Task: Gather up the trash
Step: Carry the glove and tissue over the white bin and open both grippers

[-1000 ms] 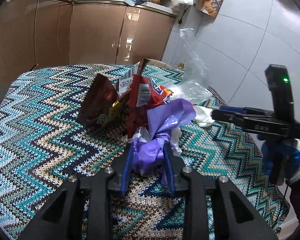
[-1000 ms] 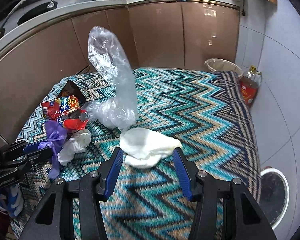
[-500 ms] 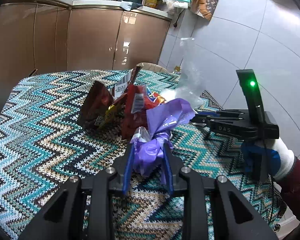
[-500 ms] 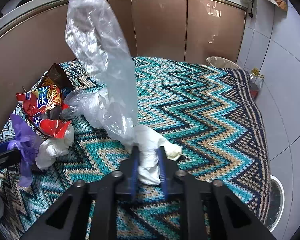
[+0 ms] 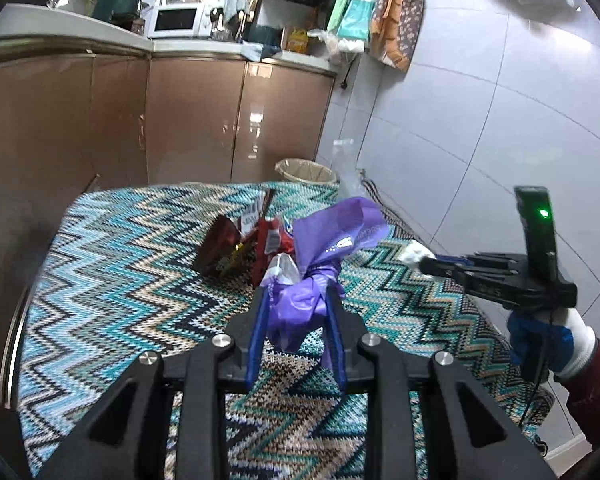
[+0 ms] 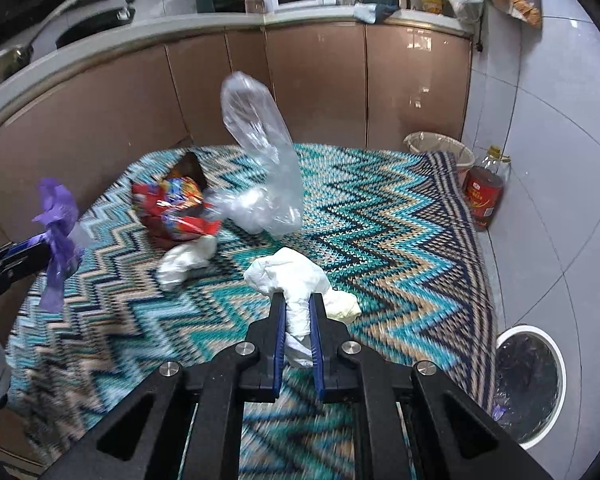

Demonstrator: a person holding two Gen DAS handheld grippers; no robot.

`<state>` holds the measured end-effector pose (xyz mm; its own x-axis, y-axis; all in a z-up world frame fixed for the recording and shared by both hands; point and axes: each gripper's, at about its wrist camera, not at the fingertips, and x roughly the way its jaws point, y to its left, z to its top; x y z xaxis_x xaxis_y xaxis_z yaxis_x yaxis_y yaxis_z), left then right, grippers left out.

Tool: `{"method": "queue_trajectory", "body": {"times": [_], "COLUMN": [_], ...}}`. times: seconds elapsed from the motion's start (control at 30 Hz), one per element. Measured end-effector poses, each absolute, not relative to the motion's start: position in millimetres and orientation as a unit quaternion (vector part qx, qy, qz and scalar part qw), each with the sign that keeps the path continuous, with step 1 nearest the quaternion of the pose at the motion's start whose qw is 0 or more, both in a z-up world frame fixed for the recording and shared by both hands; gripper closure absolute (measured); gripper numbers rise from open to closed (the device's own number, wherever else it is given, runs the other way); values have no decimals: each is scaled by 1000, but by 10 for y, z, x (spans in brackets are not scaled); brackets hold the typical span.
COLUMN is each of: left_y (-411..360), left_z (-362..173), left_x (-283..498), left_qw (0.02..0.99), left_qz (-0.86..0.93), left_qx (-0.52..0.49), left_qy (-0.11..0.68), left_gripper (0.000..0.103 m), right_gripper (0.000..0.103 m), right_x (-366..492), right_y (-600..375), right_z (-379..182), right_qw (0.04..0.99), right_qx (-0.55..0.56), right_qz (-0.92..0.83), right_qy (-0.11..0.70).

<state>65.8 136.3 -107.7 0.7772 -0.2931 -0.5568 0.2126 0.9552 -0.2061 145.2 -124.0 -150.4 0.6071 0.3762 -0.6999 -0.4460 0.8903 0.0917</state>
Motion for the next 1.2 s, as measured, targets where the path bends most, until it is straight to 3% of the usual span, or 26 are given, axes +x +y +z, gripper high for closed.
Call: {"method": "queue_trajectory", "body": {"times": [0.37,0.6,0.87,1.2], "left_y": [1270,814,-244,-2120], "left_z": [-731,-621,-582,-854], "left_x": [406,564,1007,1845], "left_qw": [948,942,921,871], "left_qz": [-126,-152,-219,-312], "left_qx": [-68,-44,-1,61], "left_qy": [285,295,321,375], "left_gripper": [77,77,77,77], "right_gripper": [92,92,92,92], "right_x": [656,525,594,1031], "right_y": [-1686,-2239,-3069,-4125], "right_z": [-905,-778,-925,-1515], "right_qw": [922,936,942,929], "right_qx": [-22,-5,33,101], "right_qz": [238,200,137,51], "right_qy": [306,290,305,352]}}
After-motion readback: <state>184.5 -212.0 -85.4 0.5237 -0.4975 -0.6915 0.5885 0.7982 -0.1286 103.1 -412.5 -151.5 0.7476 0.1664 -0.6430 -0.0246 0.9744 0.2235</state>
